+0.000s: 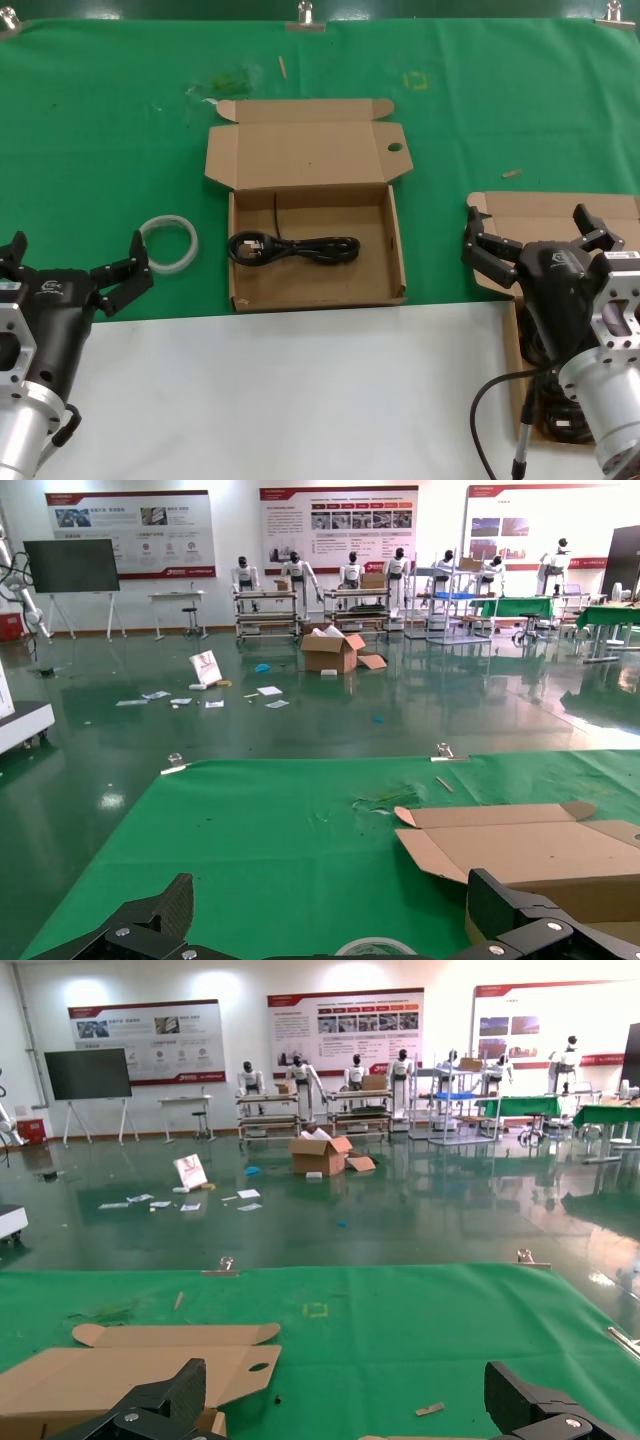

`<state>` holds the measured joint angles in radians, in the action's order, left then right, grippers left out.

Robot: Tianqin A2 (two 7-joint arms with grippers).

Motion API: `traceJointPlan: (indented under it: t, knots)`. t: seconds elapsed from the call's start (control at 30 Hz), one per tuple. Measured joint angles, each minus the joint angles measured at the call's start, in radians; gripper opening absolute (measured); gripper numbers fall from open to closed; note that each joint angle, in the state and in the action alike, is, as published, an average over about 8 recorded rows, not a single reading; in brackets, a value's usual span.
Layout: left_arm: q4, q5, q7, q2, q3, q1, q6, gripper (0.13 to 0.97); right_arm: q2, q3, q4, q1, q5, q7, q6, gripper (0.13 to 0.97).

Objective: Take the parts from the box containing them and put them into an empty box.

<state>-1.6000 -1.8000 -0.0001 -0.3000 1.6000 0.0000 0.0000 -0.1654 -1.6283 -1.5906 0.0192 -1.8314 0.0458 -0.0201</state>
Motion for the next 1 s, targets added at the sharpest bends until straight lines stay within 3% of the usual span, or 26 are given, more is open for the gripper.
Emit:
traceJointPlan:
  t: [1.0]
  knots:
    - [0.000,0.000,0.000,0.000,0.000,0.000,0.000,0.966,0.000,0.000,0.000,0.000,0.000,0.000,0.000,0.966]
